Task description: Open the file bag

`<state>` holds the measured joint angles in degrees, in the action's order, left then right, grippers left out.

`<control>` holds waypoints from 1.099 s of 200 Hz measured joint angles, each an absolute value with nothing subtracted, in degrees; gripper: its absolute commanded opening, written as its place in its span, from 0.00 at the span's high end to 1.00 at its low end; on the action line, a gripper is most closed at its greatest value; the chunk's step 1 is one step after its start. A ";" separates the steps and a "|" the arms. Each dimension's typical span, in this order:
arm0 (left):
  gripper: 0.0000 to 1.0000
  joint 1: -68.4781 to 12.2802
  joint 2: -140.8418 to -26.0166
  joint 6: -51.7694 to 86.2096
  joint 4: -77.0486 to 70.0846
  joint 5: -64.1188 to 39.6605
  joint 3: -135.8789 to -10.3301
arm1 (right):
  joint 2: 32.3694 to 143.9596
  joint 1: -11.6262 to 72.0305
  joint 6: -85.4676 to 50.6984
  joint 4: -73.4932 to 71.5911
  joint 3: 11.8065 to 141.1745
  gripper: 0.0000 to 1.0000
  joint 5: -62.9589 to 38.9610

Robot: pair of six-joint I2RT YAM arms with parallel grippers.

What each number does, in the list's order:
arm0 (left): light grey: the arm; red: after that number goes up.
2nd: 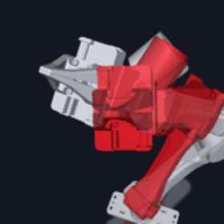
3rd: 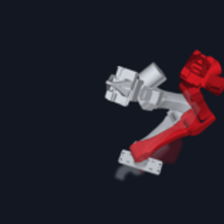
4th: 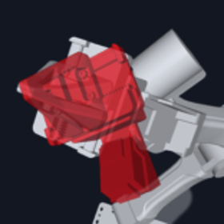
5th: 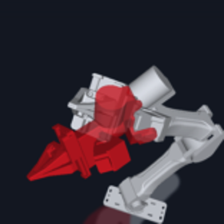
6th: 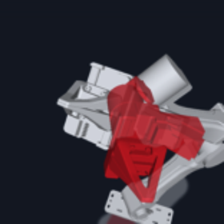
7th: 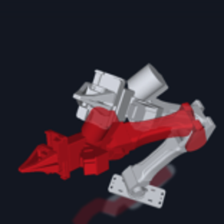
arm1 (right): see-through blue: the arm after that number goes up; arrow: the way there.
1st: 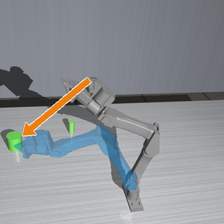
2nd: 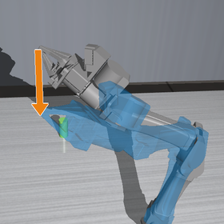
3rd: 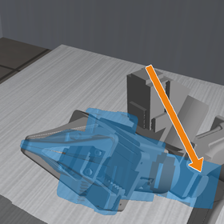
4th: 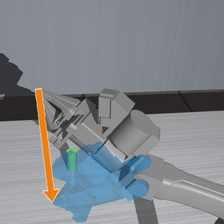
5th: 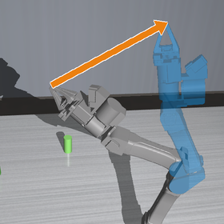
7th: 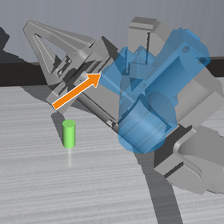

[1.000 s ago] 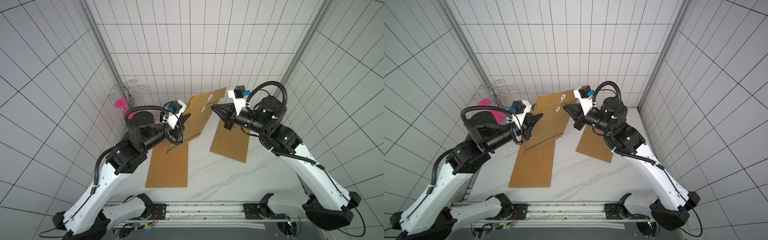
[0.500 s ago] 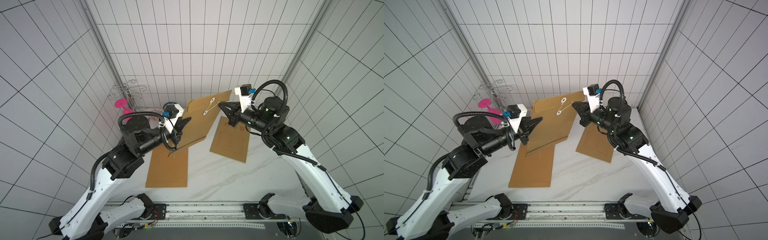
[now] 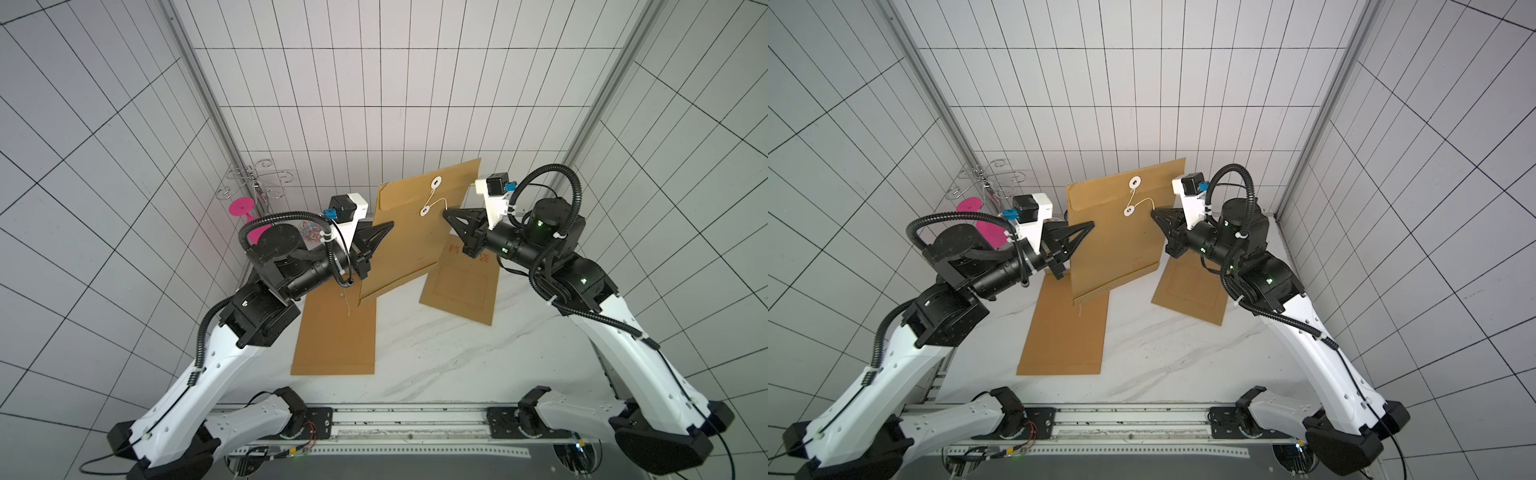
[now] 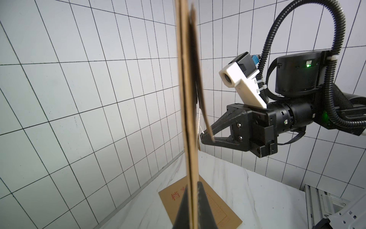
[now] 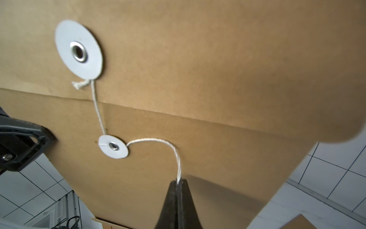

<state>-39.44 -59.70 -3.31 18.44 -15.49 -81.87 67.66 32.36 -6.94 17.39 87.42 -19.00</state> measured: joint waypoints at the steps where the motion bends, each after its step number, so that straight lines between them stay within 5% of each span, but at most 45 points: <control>1: 1.00 -39.44 -59.70 -3.27 18.39 -15.49 -81.87 | 67.66 32.32 -6.94 17.41 87.42 1.00 -19.00; 220: 1.00 -39.44 -60.99 0.58 14.35 -11.35 -81.49 | 66.98 32.25 -6.55 19.07 83.61 1.00 -26.55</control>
<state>-39.44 -60.99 0.58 14.35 -11.35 -81.49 66.98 32.25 -6.55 19.07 83.61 -26.55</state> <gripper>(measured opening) 0.052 0.044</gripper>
